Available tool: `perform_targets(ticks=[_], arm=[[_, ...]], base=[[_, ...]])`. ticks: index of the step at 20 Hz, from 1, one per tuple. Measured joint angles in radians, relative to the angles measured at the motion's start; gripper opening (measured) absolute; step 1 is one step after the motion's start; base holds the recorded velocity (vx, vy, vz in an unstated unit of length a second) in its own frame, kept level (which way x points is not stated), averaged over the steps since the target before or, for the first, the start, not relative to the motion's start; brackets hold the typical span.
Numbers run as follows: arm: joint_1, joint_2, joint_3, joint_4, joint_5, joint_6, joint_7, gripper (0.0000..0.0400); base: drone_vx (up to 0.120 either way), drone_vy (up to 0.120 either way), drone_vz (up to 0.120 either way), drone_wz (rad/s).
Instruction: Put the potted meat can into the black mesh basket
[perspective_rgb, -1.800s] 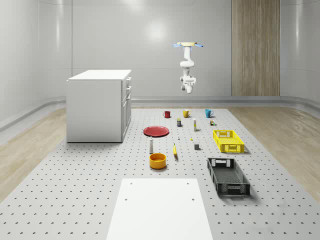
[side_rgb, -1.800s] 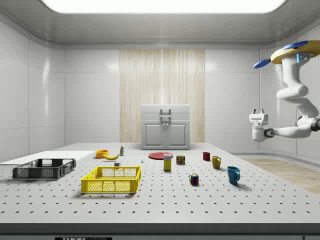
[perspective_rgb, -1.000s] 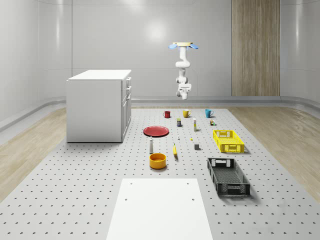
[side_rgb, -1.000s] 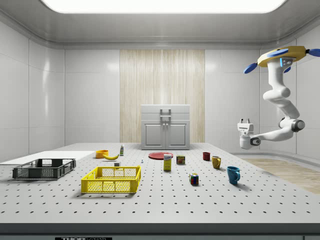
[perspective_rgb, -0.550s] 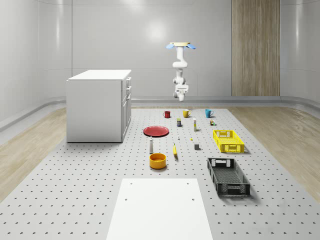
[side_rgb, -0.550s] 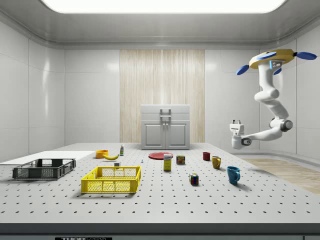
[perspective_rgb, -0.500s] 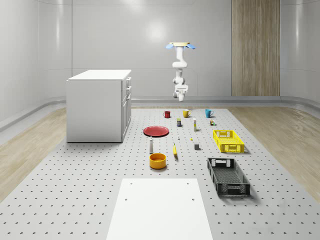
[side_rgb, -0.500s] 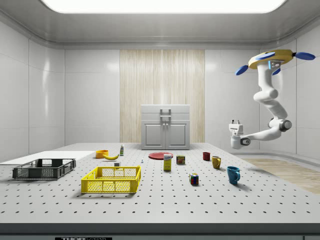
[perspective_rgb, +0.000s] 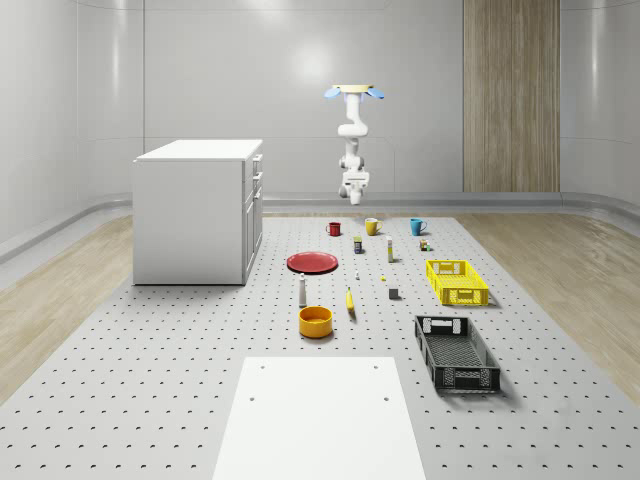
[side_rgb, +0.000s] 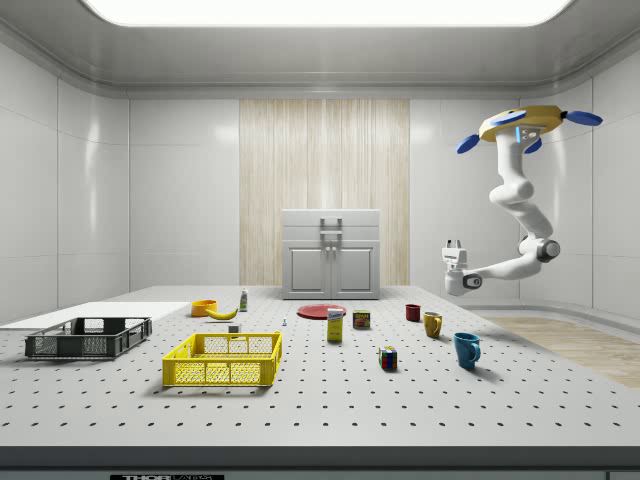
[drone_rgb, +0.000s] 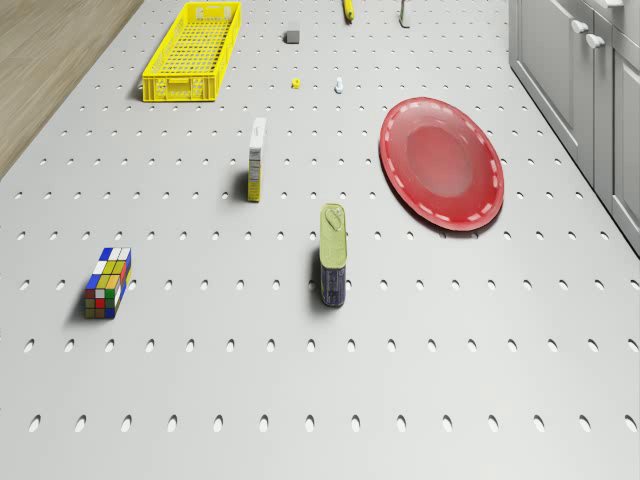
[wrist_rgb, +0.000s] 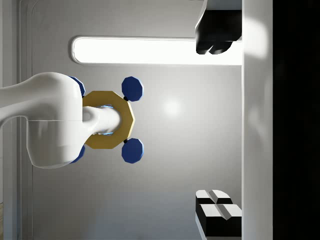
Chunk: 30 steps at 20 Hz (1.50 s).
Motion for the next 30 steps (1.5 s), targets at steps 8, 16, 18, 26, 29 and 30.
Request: perform_targets(ticks=[8,16,18,26,29,30], arm=[[-0.001,-0.004,0.003,-0.004,-0.003,0.006,0.000,0.0400],[-0.004,-0.008,0.012,-0.008,-0.015,0.012,0.002,0.0400],[-0.006,-0.009,0.016,-0.009,-0.022,0.014,0.002,0.0400],[-0.020,-0.014,0.064,-0.016,-0.089,0.020,0.011,0.0400],[-0.033,-0.017,0.106,-0.023,-0.148,0.023,0.019,0.0400],[-0.040,-0.019,0.126,-0.027,-0.175,0.025,0.023,0.0400]], base=[[0.120,-0.105,0.000,0.000],[0.120,0.000,0.000,0.000],[0.120,0.000,0.000,0.000],[0.120,0.000,0.000,0.000],[0.120,0.000,0.000,0.000],[0.120,0.000,0.000,0.000]])
